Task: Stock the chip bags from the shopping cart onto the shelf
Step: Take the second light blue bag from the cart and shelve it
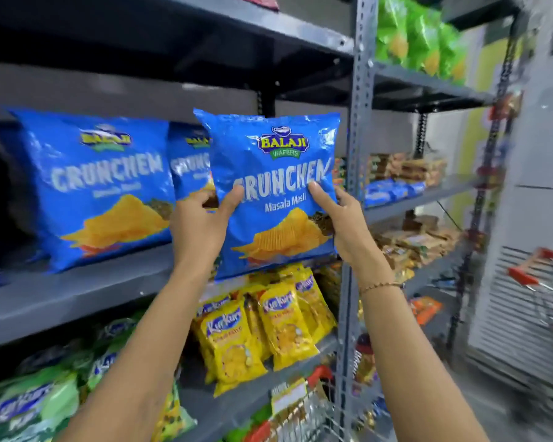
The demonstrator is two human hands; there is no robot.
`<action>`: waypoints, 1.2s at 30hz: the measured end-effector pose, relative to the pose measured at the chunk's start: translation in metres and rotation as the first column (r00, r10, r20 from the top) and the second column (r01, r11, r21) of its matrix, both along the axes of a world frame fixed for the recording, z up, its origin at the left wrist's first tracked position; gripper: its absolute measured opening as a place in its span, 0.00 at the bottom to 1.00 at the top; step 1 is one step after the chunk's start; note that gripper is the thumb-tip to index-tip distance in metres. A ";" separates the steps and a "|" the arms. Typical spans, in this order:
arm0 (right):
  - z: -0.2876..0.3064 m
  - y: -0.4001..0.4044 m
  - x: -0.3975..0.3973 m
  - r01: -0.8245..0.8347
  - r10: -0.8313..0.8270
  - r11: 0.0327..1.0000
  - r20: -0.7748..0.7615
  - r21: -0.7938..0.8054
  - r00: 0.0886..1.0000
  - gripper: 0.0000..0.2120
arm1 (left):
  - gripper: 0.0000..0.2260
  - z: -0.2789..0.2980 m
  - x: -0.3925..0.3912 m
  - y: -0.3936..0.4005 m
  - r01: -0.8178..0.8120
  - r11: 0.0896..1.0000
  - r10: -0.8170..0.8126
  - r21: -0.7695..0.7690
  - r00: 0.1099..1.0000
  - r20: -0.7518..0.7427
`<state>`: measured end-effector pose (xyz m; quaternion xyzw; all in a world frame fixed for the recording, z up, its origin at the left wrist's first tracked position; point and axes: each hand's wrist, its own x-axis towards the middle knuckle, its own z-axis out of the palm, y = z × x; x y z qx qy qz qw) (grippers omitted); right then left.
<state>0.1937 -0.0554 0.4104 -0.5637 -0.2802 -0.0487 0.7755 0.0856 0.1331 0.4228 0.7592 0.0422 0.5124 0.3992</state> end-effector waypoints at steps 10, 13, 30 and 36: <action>0.039 0.094 0.077 -0.101 0.094 0.993 -0.088 -0.069 0.992 0.59 | 0.28 0.054 0.045 0.063 -0.144 0.988 0.136 -0.047 0.980 -0.145; 0.036 0.104 0.091 -0.106 0.098 0.991 -0.094 -0.081 0.991 0.57 | 0.26 0.049 0.061 0.069 -0.180 0.981 0.158 -0.075 0.960 -0.230; 0.009 0.129 0.121 0.175 -0.173 0.984 0.040 -0.044 0.984 0.34 | 0.19 0.031 0.095 0.071 -0.235 0.972 0.210 -0.026 0.908 -0.363; 0.003 0.126 0.103 0.366 -0.362 0.931 0.135 -0.001 0.922 0.26 | 0.18 0.019 0.075 0.057 -0.390 0.887 0.452 0.246 0.842 -0.295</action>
